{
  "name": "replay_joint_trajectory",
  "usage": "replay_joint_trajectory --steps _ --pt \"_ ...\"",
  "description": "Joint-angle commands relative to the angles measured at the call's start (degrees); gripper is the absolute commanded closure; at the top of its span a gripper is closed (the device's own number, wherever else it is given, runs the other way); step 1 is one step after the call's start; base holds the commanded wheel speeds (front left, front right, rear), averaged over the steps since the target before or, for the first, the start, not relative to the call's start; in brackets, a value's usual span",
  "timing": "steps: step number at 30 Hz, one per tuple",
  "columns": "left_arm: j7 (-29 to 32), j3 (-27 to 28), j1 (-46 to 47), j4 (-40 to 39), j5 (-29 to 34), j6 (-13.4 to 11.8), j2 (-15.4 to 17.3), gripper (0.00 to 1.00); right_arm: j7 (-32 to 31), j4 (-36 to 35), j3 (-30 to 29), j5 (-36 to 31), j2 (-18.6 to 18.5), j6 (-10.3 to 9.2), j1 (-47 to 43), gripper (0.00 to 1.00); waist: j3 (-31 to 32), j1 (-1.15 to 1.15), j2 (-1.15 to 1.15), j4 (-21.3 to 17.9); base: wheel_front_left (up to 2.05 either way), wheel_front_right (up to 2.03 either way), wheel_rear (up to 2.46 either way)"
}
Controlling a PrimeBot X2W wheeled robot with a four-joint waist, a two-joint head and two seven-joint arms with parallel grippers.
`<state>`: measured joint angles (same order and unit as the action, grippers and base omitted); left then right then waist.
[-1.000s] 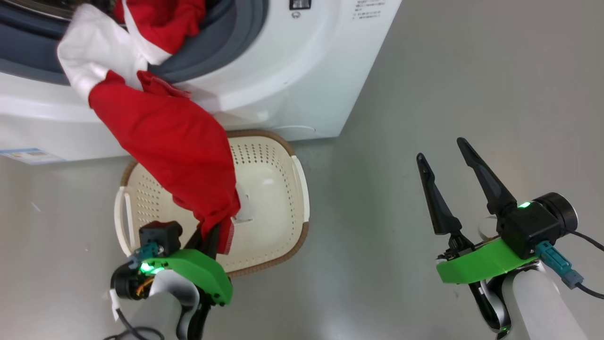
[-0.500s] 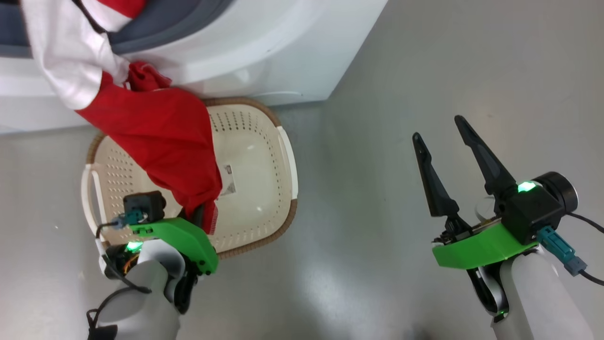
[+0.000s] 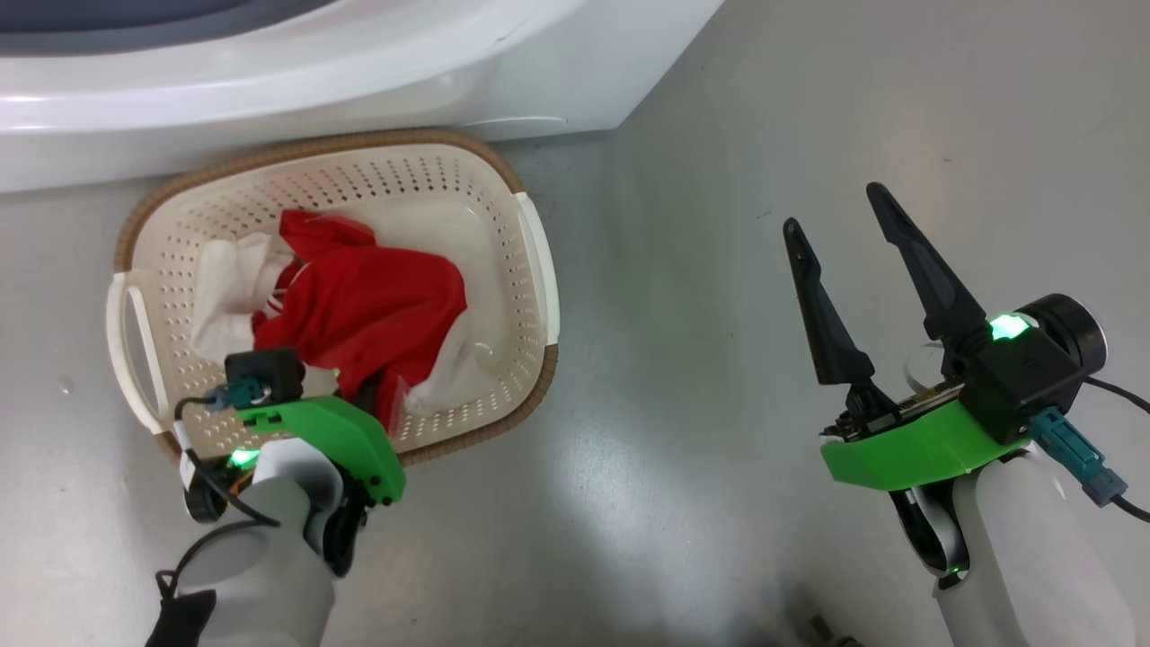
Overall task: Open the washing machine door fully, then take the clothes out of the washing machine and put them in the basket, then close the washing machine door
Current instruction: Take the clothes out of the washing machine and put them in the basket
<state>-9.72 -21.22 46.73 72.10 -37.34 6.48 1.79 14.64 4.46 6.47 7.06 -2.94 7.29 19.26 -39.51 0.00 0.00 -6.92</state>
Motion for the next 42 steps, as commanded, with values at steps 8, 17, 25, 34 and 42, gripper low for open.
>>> replay_joint_trajectory --steps 8,17,25,34,42 --pt "-3.2 0.6 1.5 0.9 -0.3 -2.5 1.2 0.0 0.4 -1.4 1.3 0.1 0.1 0.2 -0.1 0.0 -0.9 0.0 0.0 0.2 0.0 0.0 0.0" --pt "-4.8 2.3 3.2 1.2 -2.0 -2.2 1.6 0.0 0.4 -0.9 1.1 0.0 0.1 0.2 0.0 0.0 -0.4 0.0 0.0 1.6 0.0 0.0 0.0" --pt "-5.3 3.6 0.9 -5.2 -0.1 -2.2 2.1 0.0 0.4 -0.2 0.8 0.3 0.1 0.2 -0.3 0.0 2.9 0.0 0.0 2.9 0.0 0.0 0.0" --pt "-5.3 6.5 -5.8 -14.8 3.4 -2.0 2.0 0.0 0.4 0.6 -0.1 0.1 0.1 0.2 -1.3 0.0 7.9 0.0 0.0 4.0 0.0 0.0 0.0" --pt "-5.3 10.7 -12.8 -24.6 7.1 -1.6 1.7 0.0 0.4 1.9 -1.6 0.3 0.1 0.2 -3.0 0.0 14.1 0.0 0.0 4.9 0.0 0.0 0.0"
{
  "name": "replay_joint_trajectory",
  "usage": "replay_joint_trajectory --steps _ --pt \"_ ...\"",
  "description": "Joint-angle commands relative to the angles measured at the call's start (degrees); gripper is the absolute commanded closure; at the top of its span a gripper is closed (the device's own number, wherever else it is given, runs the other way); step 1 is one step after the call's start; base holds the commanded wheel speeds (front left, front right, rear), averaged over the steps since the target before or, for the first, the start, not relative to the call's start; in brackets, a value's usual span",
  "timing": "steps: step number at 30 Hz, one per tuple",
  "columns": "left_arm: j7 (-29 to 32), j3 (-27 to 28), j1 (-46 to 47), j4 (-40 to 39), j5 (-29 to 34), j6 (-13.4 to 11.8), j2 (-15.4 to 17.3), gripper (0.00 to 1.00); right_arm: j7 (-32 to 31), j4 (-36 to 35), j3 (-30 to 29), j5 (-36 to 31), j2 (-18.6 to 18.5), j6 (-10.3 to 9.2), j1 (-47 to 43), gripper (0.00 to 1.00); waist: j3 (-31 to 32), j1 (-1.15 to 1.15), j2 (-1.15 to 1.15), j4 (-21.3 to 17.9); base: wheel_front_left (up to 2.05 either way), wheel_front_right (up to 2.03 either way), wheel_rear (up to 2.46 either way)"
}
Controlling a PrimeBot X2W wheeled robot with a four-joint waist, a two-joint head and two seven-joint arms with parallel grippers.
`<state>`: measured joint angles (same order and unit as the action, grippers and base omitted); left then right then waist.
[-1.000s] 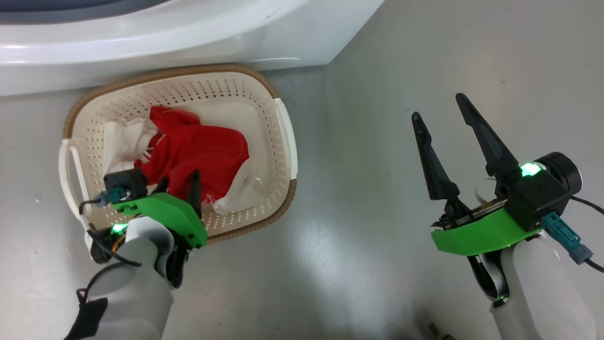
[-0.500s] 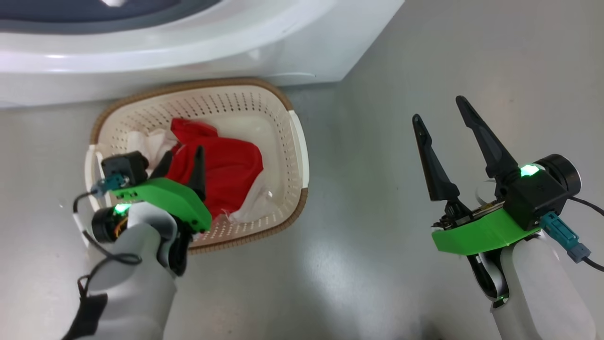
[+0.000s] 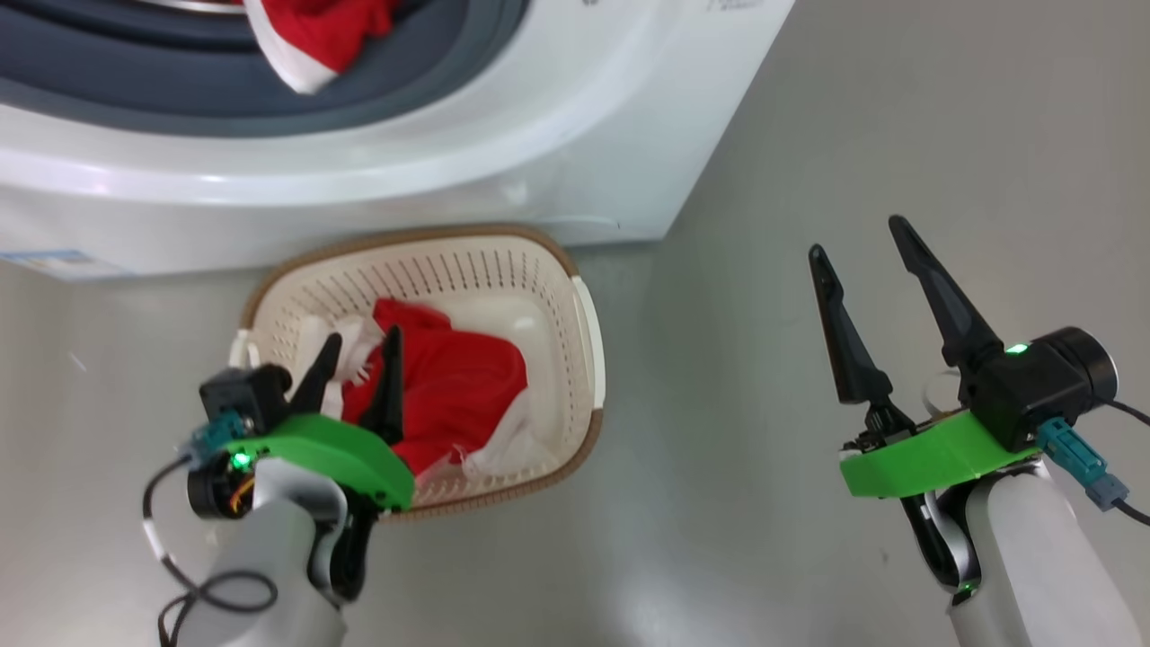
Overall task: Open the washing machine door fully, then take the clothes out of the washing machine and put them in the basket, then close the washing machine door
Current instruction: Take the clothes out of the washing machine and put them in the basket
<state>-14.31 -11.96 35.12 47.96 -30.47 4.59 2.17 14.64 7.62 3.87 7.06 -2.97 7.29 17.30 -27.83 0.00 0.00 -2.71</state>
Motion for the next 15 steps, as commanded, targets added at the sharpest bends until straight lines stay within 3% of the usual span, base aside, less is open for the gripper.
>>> replay_joint_trajectory --steps 1,15 --pt "-0.7 1.7 -2.2 -1.8 0.9 0.4 1.2 0.0 0.4 -1.1 0.9 0.2 0.1 0.2 -1.3 0.0 3.2 0.0 0.0 0.7 0.0 0.0 0.0" --pt "-0.7 7.1 -14.0 -21.2 8.0 0.3 0.8 0.0 0.4 0.7 0.3 -0.4 0.1 0.2 -4.4 0.0 12.1 0.0 0.0 2.0 0.0 0.0 0.0"
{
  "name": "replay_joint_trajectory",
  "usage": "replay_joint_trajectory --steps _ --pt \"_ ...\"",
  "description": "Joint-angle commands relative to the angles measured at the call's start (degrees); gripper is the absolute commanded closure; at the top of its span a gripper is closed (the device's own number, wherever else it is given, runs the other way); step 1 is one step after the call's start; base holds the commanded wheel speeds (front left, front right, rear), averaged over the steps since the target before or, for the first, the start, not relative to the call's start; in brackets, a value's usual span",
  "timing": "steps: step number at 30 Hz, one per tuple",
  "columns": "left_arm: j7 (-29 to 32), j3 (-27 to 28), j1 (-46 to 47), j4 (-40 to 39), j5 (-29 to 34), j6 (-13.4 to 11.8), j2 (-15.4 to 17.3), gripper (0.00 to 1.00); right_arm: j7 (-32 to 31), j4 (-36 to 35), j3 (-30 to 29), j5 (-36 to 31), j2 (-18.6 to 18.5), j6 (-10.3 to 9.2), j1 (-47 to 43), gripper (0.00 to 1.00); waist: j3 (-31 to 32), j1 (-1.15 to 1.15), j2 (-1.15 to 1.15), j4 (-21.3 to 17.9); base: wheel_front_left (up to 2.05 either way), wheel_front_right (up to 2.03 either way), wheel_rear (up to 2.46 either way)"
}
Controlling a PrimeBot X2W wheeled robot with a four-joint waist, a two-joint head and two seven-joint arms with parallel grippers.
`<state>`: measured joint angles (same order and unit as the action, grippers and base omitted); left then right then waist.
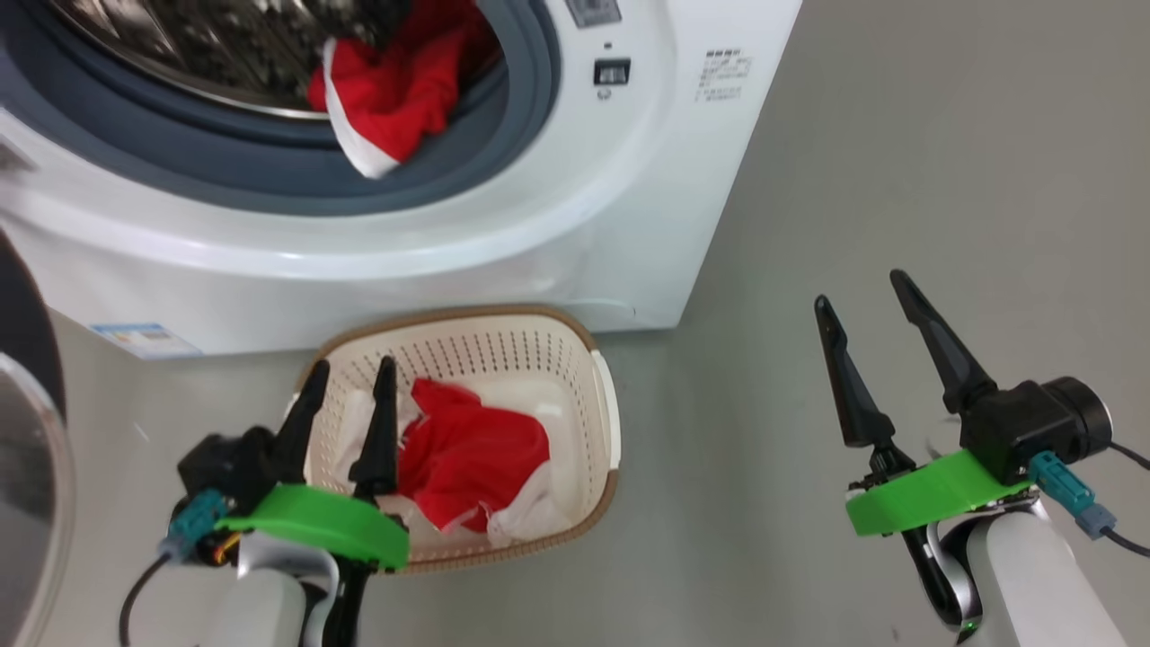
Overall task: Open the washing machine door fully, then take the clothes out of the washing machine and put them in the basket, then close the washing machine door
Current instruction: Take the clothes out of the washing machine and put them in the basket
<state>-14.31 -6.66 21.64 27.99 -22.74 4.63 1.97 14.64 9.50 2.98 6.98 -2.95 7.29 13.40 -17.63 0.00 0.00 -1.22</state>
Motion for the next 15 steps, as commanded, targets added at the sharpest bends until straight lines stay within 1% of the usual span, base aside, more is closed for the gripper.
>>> replay_joint_trajectory --steps 1,11,15 --pt "-0.7 2.1 -1.2 -2.3 0.6 0.1 0.9 0.0 0.4 -1.2 1.3 -0.3 0.1 0.2 -0.7 0.0 2.5 0.0 0.0 0.4 0.0 0.0 0.0" --pt "-0.7 3.9 -7.2 -14.1 2.1 -1.5 0.9 0.0 0.4 -1.9 -0.2 -0.2 0.1 0.2 -2.8 0.0 6.6 0.0 0.0 0.1 0.0 0.0 0.0" --pt "-0.7 4.7 -9.4 -17.4 3.2 -2.0 0.9 0.0 0.4 -2.3 -0.5 0.0 0.1 0.2 -3.8 0.0 7.6 0.0 0.0 -0.3 0.0 0.0 0.0"
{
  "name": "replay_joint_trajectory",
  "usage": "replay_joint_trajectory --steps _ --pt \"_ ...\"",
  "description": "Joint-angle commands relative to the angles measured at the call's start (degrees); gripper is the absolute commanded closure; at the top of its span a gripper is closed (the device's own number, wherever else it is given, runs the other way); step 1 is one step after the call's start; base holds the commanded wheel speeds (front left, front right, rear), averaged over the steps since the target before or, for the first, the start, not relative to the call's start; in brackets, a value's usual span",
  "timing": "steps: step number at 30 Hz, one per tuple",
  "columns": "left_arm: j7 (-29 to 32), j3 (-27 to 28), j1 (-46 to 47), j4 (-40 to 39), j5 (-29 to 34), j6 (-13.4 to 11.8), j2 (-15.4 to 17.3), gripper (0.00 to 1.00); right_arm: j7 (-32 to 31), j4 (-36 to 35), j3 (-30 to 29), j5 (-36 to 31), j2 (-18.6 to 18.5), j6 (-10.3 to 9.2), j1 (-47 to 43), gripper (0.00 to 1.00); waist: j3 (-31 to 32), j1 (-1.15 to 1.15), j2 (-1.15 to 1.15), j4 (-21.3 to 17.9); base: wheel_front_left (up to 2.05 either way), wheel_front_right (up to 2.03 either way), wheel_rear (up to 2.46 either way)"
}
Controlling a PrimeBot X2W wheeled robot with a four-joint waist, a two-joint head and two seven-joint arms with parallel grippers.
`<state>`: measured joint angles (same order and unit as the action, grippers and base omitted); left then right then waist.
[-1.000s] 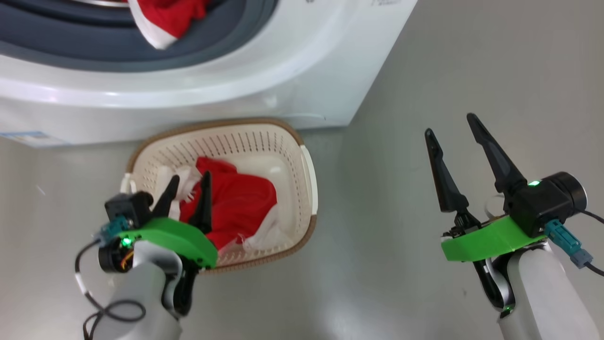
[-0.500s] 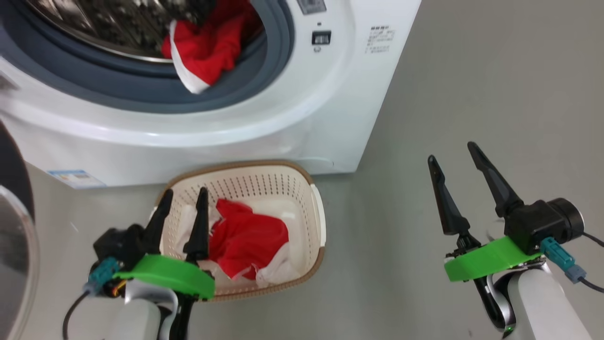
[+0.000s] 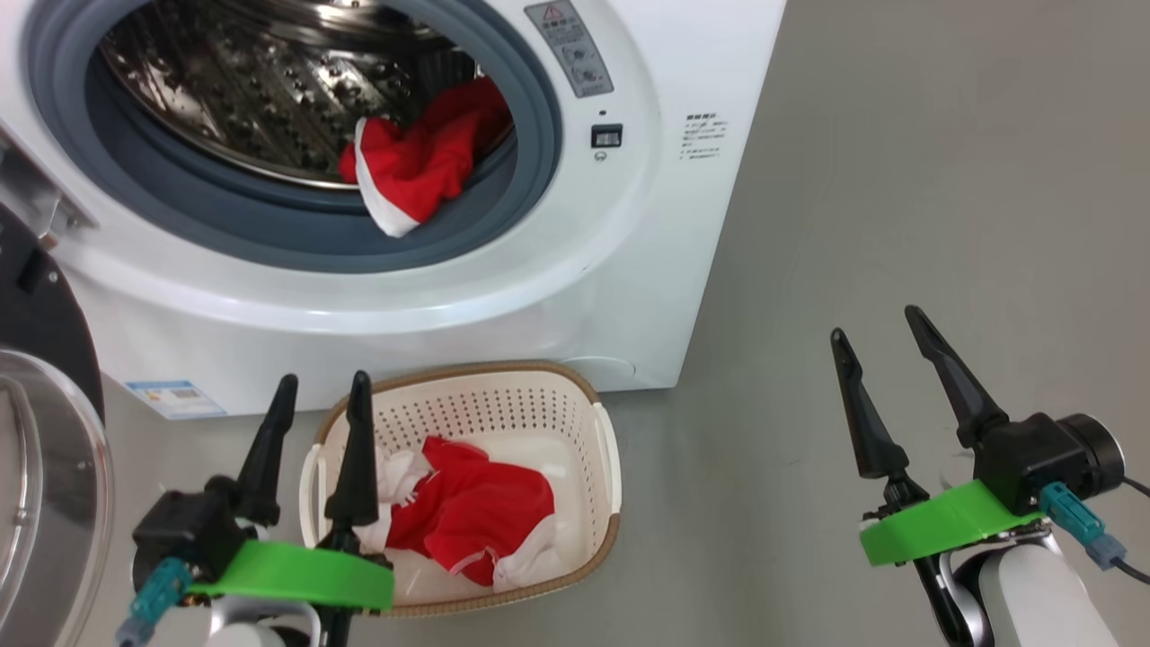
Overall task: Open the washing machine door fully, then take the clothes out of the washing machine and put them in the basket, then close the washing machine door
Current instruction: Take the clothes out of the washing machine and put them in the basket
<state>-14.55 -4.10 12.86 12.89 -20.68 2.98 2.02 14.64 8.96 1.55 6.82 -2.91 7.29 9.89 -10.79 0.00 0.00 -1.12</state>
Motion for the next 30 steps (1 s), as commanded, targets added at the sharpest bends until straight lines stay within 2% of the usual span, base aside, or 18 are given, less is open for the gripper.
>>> replay_joint_trajectory --steps 1,13,30 --pt "-0.4 2.3 -1.2 -3.0 1.6 -0.5 0.9 0.0 0.4 -1.8 0.8 0.1 0.0 0.2 -0.6 0.0 1.0 0.0 0.0 -0.5 0.0 0.0 0.0" --pt "-0.4 3.7 -7.3 -8.2 4.8 -1.5 0.9 0.0 0.4 -2.7 0.6 -0.1 0.0 0.2 -3.6 0.0 3.4 0.0 0.0 -2.3 0.0 0.0 0.0" --pt "-0.4 3.5 -10.7 -8.4 4.7 -2.0 0.9 0.0 0.4 -3.4 0.5 0.1 0.0 0.2 -5.8 0.0 5.5 0.0 0.0 -3.3 0.0 0.0 0.0"
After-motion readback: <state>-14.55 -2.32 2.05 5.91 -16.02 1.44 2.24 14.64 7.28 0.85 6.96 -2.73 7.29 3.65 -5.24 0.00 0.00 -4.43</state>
